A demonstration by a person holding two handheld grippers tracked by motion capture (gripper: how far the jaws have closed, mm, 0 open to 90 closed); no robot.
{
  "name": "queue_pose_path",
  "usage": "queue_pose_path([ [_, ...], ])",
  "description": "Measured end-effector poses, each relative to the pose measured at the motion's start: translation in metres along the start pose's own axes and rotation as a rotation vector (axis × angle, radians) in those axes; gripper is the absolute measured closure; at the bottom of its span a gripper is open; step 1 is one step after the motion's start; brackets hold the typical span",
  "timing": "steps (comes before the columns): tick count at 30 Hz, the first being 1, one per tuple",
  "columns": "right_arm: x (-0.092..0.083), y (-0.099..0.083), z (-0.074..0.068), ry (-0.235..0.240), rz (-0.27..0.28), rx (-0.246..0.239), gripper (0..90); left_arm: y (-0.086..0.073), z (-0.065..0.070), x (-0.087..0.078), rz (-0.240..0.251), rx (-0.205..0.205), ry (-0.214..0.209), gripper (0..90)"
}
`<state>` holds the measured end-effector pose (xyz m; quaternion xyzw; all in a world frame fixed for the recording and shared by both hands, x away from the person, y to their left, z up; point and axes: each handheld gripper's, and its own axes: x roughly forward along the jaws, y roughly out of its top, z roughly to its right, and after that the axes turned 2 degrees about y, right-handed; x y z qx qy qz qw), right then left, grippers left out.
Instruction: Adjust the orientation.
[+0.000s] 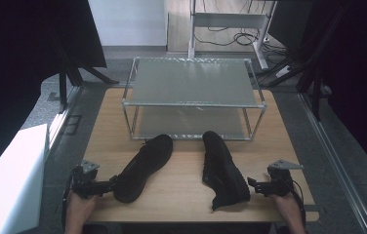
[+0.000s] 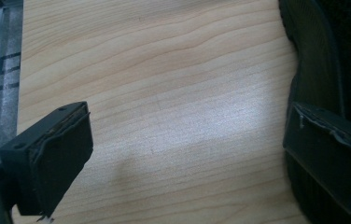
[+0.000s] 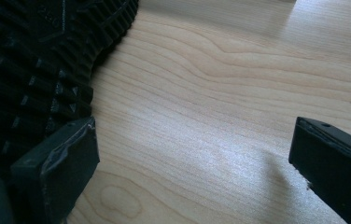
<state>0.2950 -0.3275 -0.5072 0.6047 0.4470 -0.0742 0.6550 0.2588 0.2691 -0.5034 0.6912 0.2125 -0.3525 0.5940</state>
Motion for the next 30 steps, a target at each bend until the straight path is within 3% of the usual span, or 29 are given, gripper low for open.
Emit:
queue_pose_path([
  [3, 0.000, 0.000, 0.000, 0.001, -0.002, 0.000, 2.2, 0.000, 0.002, -0.002, 0.002, 0.007, 0.003, 2.8],
  [7, 0.000, 0.000, 0.000, 0.002, -0.002, 0.001, 2.3, 0.000, 0.006, -0.003, 0.001, 0.011, -0.042, 2.5],
  [15, 0.000, 0.000, 0.000, 0.002, -0.001, 0.003, 2.6, 0.001, 0.019, -0.004, -0.009, 0.042, -0.082, 1.6],
  [30, -0.002, 0.000, 0.002, -0.006, 0.013, 0.015, 2.8, 0.009, 0.061, -0.001, -0.023, 0.148, -0.168, 0.3],
])
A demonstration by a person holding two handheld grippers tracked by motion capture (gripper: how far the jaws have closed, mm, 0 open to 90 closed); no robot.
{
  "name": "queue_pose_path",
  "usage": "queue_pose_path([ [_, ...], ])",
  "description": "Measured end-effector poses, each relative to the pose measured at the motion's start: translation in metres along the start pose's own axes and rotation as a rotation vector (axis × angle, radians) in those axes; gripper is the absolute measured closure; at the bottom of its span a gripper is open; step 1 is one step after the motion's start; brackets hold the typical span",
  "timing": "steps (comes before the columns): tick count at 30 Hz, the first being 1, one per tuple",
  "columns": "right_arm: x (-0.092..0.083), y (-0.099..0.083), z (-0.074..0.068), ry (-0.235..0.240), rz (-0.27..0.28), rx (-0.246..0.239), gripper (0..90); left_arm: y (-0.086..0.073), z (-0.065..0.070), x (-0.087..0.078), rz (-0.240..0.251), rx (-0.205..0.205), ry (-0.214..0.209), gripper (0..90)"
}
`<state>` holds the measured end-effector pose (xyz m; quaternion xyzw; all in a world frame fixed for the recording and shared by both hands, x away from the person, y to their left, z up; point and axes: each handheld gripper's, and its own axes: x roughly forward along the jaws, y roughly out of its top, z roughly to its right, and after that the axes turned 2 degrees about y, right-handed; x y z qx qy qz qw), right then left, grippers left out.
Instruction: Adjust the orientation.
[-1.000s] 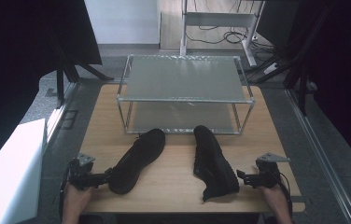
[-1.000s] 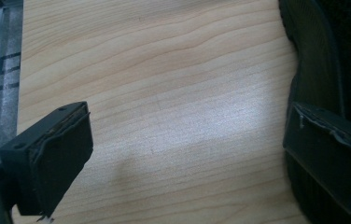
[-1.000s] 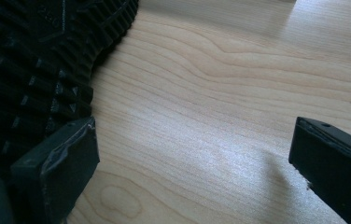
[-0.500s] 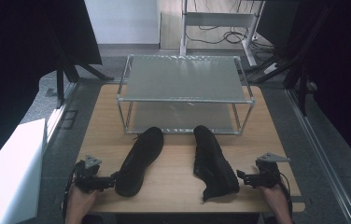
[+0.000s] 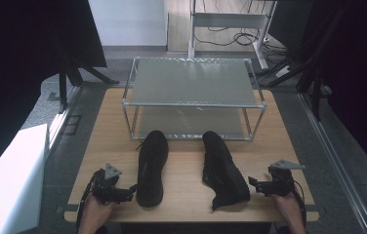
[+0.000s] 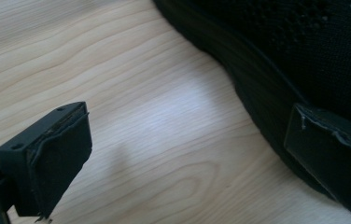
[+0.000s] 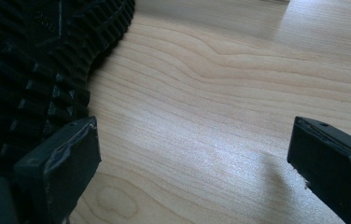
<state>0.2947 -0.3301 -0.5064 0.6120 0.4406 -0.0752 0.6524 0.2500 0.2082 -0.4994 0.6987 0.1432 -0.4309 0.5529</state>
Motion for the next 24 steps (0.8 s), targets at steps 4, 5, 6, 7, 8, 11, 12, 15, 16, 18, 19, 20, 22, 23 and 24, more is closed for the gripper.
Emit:
queue_pose_path([
  [4, -0.001, 0.000, 0.001, 0.000, -0.001, 0.000, 2.8, 0.004, 0.009, 0.004, 0.002, 0.017, -0.024, 0.0],
  [5, 0.000, 0.000, 0.001, -0.001, 0.002, 0.000, 2.8, 0.006, 0.012, 0.006, 0.002, 0.021, -0.033, 0.0],
  [6, -0.001, 0.000, 0.001, -0.002, 0.002, -0.001, 2.8, 0.007, 0.014, 0.007, 0.004, 0.023, -0.042, 0.0],
  [7, -0.001, 0.000, 0.002, -0.004, 0.004, 0.002, 2.8, 0.008, 0.017, 0.009, 0.009, 0.024, -0.052, 0.0],
  [8, -0.001, 0.000, 0.002, -0.003, 0.002, 0.003, 2.8, 0.009, 0.019, 0.010, 0.007, 0.032, -0.059, 0.0],
  [11, -0.002, 0.000, 0.003, -0.006, 0.004, 0.003, 2.8, 0.011, 0.020, 0.010, 0.006, 0.048, -0.046, 0.0],
  [12, -0.002, 0.000, 0.003, -0.006, 0.003, 0.004, 2.9, 0.010, 0.019, 0.009, 0.010, 0.043, -0.035, 0.0],
  [15, -0.004, 0.000, 0.005, -0.013, 0.006, 0.007, 2.9, 0.008, 0.010, 0.004, 0.030, 0.013, -0.006, 0.0],
  [16, -0.005, 0.000, 0.005, -0.014, 0.006, 0.010, 3.0, 0.006, 0.007, 0.002, 0.044, 0.000, 0.008, 0.0],
  [18, -0.006, 0.002, 0.005, -0.016, 0.009, 0.009, 2.9, 0.004, 0.002, -0.001, 0.068, -0.018, 0.035, 0.0],
  [19, -0.007, 0.002, 0.004, -0.019, 0.011, 0.011, 2.7, 0.003, 0.000, -0.002, 0.081, -0.025, 0.047, 0.0],
  [20, -0.008, 0.003, 0.004, -0.022, 0.010, 0.010, 2.4, 0.002, -0.001, -0.003, 0.089, -0.032, 0.055, 0.0],
  [22, -0.011, 0.006, 0.003, -0.019, 0.012, 0.009, 1.7, 0.001, -0.003, -0.003, 0.104, -0.045, 0.062, 0.0],
  [23, -0.013, 0.008, 0.003, -0.019, 0.014, 0.008, 1.2, 0.001, -0.004, -0.003, 0.106, -0.046, 0.064, 0.0],
  [24, -0.016, 0.011, 0.001, -0.021, 0.019, 0.003, 0.7, 0.001, -0.004, -0.003, 0.109, -0.047, 0.067, 0.0],
])
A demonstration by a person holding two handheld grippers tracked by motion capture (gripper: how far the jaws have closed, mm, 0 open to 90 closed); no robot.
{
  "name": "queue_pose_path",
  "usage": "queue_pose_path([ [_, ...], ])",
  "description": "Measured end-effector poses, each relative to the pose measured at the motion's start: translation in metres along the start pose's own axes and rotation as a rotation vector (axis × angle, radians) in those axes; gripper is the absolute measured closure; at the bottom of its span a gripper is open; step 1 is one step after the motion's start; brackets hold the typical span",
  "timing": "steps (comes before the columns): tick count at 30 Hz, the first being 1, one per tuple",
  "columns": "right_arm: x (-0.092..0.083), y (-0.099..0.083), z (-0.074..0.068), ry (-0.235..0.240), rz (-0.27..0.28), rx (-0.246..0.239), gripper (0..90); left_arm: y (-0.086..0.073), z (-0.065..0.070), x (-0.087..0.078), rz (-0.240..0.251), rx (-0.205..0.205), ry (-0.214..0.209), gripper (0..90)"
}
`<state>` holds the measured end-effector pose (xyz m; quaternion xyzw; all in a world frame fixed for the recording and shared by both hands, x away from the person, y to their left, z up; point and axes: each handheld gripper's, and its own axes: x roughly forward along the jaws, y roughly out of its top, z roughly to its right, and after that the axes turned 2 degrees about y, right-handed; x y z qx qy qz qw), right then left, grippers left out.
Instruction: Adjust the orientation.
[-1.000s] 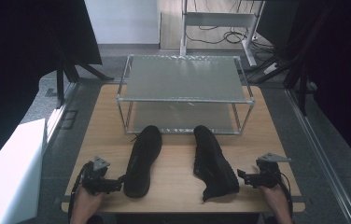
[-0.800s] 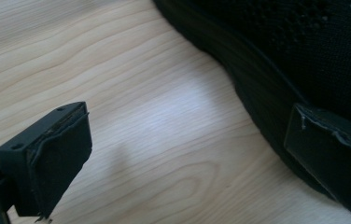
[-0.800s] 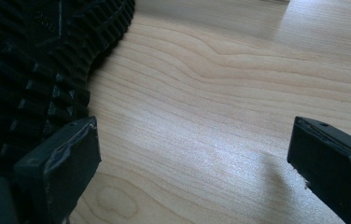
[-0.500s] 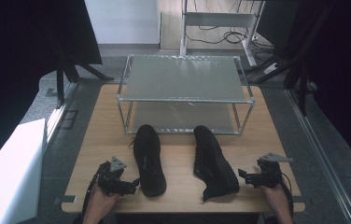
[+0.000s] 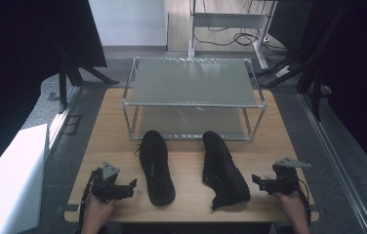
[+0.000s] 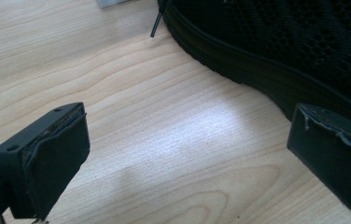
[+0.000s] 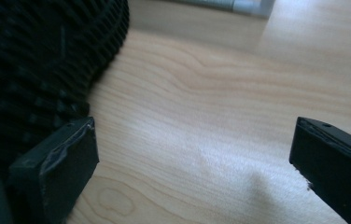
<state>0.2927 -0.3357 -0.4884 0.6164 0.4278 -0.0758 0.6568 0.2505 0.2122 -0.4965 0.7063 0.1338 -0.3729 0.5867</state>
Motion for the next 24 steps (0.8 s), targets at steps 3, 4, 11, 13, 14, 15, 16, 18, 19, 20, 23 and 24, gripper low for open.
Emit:
queue_pose_path([
  [3, -0.006, 0.008, -0.004, 0.003, 0.012, -0.012, 0.0, 0.000, 0.000, 0.001, 0.000, -0.002, 0.005, 0.0],
  [4, -0.008, 0.010, -0.006, 0.001, 0.016, -0.020, 0.0, 0.000, 0.000, 0.001, 0.001, -0.003, 0.005, 0.0],
  [11, -0.020, 0.029, -0.025, 0.017, 0.036, -0.062, 0.0, -0.001, 0.000, 0.003, -0.012, 0.002, 0.021, 0.0],
  [13, -0.022, 0.034, -0.033, 0.029, 0.039, -0.074, 0.0, -0.001, 0.000, 0.004, -0.022, 0.006, 0.025, 0.0],
  [14, -0.023, 0.036, -0.037, 0.035, 0.040, -0.079, 0.0, -0.001, 0.000, 0.005, -0.025, 0.009, 0.028, 0.0],
  [15, -0.023, 0.038, -0.041, 0.042, 0.037, -0.089, 0.0, -0.001, 0.000, 0.005, -0.027, 0.010, 0.028, 0.0],
  [16, -0.022, 0.039, -0.045, 0.048, 0.038, -0.096, 0.0, -0.001, 0.000, 0.005, -0.027, 0.009, 0.028, 0.0],
  [18, -0.019, 0.042, -0.053, 0.062, 0.031, -0.111, 0.0, -0.001, 0.001, 0.005, -0.031, 0.014, 0.028, 0.0],
  [19, -0.016, 0.043, -0.057, 0.071, 0.025, -0.119, 0.0, -0.001, 0.001, 0.005, -0.031, 0.014, 0.028, 0.0],
  [20, -0.013, 0.043, -0.061, 0.078, 0.018, -0.127, 0.0, -0.001, 0.001, 0.006, -0.034, 0.015, 0.032, 0.0],
  [23, -0.004, 0.044, -0.070, 0.090, 0.008, -0.143, 0.0, -0.001, 0.001, 0.006, -0.044, 0.021, 0.032, 0.0],
  [24, -0.002, 0.044, -0.073, 0.093, 0.007, -0.147, 0.0, -0.001, 0.002, 0.007, -0.049, 0.025, 0.034, 0.0],
])
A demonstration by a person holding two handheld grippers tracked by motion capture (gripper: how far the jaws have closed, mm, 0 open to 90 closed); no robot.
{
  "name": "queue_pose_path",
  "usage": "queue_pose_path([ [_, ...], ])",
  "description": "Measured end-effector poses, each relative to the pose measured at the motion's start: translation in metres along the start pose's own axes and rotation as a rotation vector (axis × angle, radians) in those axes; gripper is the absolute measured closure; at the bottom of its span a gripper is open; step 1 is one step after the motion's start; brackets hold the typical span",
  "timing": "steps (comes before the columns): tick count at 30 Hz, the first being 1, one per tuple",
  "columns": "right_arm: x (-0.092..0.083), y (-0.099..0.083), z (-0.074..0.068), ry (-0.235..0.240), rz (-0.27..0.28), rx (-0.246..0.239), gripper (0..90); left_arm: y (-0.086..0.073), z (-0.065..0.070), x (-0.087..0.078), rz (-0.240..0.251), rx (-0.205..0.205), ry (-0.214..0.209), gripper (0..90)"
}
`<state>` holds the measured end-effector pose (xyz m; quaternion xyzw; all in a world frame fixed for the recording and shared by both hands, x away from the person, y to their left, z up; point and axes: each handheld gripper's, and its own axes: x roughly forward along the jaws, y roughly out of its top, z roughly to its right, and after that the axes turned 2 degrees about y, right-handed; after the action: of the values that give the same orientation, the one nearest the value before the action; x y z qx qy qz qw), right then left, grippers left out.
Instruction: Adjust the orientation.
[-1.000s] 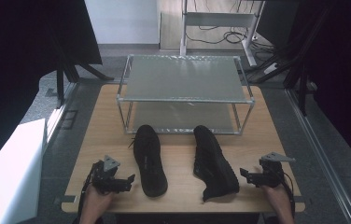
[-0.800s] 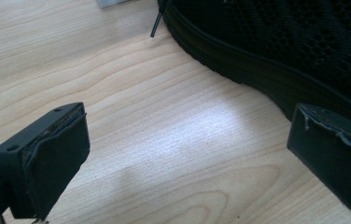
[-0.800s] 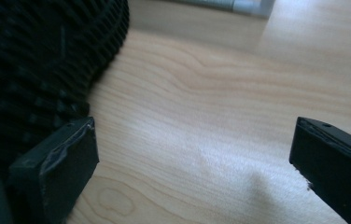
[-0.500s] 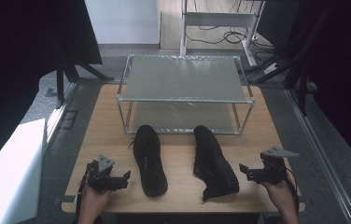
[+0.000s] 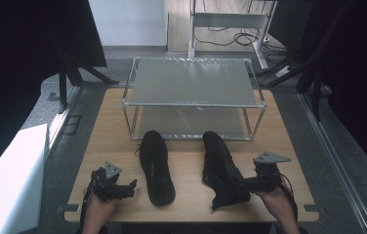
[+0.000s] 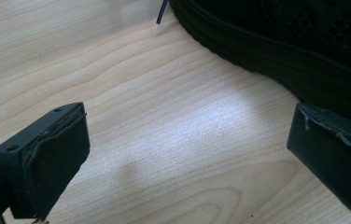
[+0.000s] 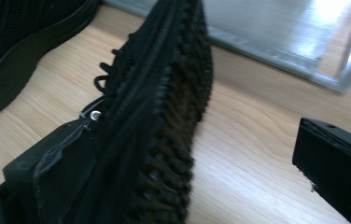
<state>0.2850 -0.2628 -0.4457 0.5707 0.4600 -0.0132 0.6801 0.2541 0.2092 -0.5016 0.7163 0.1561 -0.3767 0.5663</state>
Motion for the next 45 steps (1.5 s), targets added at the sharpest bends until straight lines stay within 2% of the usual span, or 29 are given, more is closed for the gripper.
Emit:
queue_pose_path([
  [6, 0.012, 0.004, -0.012, 0.013, -0.005, -0.031, 0.0, 0.000, 0.002, 0.002, -0.019, 0.013, 0.006, 0.0],
  [9, 0.018, 0.004, -0.015, -0.001, -0.021, -0.052, 0.0, 0.000, 0.002, 0.002, -0.024, 0.017, 0.008, 0.0],
  [12, 0.020, 0.003, -0.012, -0.031, -0.027, -0.060, 0.2, 0.000, 0.003, 0.002, -0.026, 0.018, 0.008, 0.0],
  [14, 0.018, 0.002, -0.008, -0.027, -0.018, -0.035, 0.4, 0.000, 0.003, 0.002, -0.027, 0.018, 0.010, 0.0],
  [22, 0.009, 0.000, 0.006, -0.039, 0.012, 0.012, 0.6, 0.000, 0.003, 0.002, -0.028, 0.022, 0.011, 0.0],
  [30, -0.005, -0.001, 0.023, -0.080, 0.048, 0.060, 1.9, 0.001, 0.004, 0.003, -0.029, 0.025, 0.010, 0.0],
  [32, -0.010, -0.004, 0.032, -0.093, 0.060, 0.088, 2.6, 0.001, 0.005, 0.003, -0.030, 0.027, 0.007, 0.0],
  [37, -0.017, -0.007, 0.045, -0.118, 0.069, 0.119, 4.9, 0.001, 0.005, 0.004, -0.032, 0.029, 0.004, 0.0],
  [41, -0.025, -0.013, 0.058, -0.153, 0.042, 0.132, 6.3, 0.001, 0.005, 0.004, -0.032, 0.029, 0.001, 0.0],
  [43, -0.028, -0.018, 0.066, -0.174, 0.043, 0.162, 14.6, 0.001, 0.006, 0.003, -0.032, 0.029, 0.001, 0.0],
  [44, -0.031, -0.020, 0.072, -0.175, 0.045, 0.177, 8.6, 0.002, 0.006, 0.003, -0.033, 0.028, 0.001, 0.0],
  [45, -0.033, -0.022, 0.076, -0.173, 0.052, 0.200, 9.5, 0.002, 0.006, 0.003, -0.034, 0.026, -0.001, 0.0],
])
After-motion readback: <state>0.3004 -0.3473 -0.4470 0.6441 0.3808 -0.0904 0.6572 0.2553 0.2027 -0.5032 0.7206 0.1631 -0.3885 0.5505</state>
